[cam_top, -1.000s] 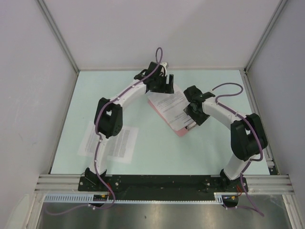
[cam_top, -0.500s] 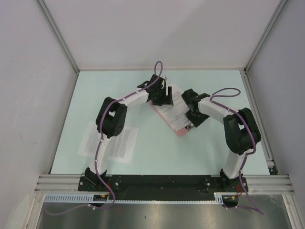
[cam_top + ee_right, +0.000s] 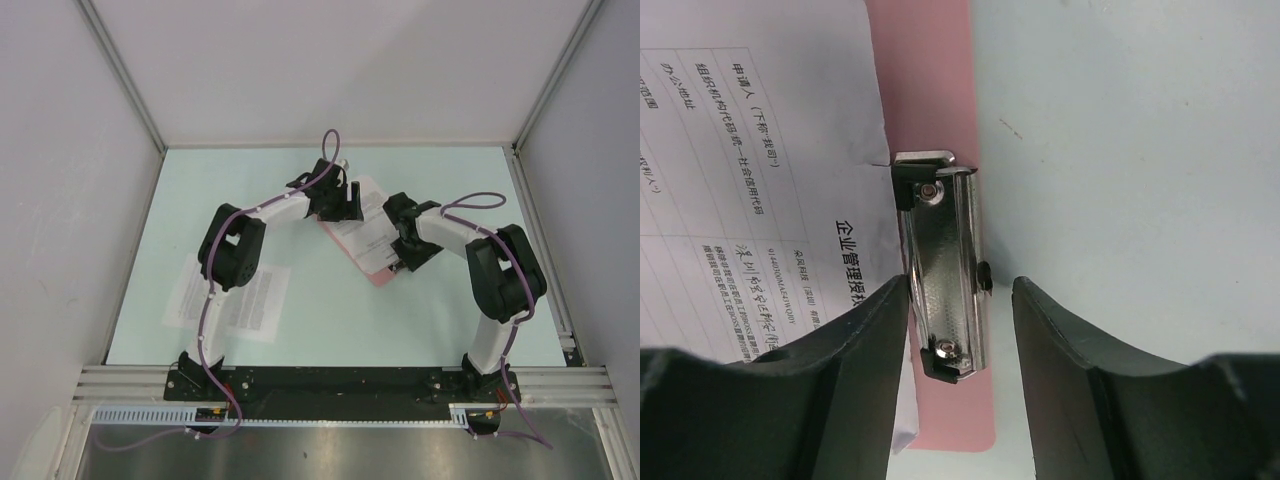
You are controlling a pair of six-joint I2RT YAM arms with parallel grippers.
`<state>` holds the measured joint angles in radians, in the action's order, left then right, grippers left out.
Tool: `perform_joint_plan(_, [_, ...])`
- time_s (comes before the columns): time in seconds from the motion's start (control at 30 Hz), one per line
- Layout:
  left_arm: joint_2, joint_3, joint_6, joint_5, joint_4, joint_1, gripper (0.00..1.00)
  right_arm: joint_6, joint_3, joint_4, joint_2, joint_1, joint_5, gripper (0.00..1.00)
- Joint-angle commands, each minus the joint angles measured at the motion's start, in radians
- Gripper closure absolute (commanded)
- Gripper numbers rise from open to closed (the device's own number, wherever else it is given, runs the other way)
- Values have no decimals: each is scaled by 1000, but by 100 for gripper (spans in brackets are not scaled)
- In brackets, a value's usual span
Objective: Put the files into the folder
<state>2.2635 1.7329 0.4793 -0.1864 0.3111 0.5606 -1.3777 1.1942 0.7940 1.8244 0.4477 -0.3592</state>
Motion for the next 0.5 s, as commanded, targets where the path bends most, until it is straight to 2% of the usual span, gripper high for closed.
perform_joint_plan(0.0, [-36,-35,12,13,19,7,18,-34,-16,-2,-4,-9,-40,50])
perform_joint_plan(0.27, [-53,-64,10,10,11,7,18,-78,-53,-7,3,-3,-49,55])
perform_joint_plan(0.33, [-56,-65,7,7,10,10,18,-93,-77,-28,-10,-3,-49,59])
perform_joint_plan(0.37, [-56,-70,7,7,10,12,18,-99,-105,-35,-16,-3,-50,62])
perform_joint_plan(0.4, [-59,-75,7,5,6,12,18,-107,-123,-44,-22,-3,-52,72])
perform_joint_plan(0.47, [-64,-85,7,7,0,15,18,-112,-187,-96,-50,-1,-52,83])
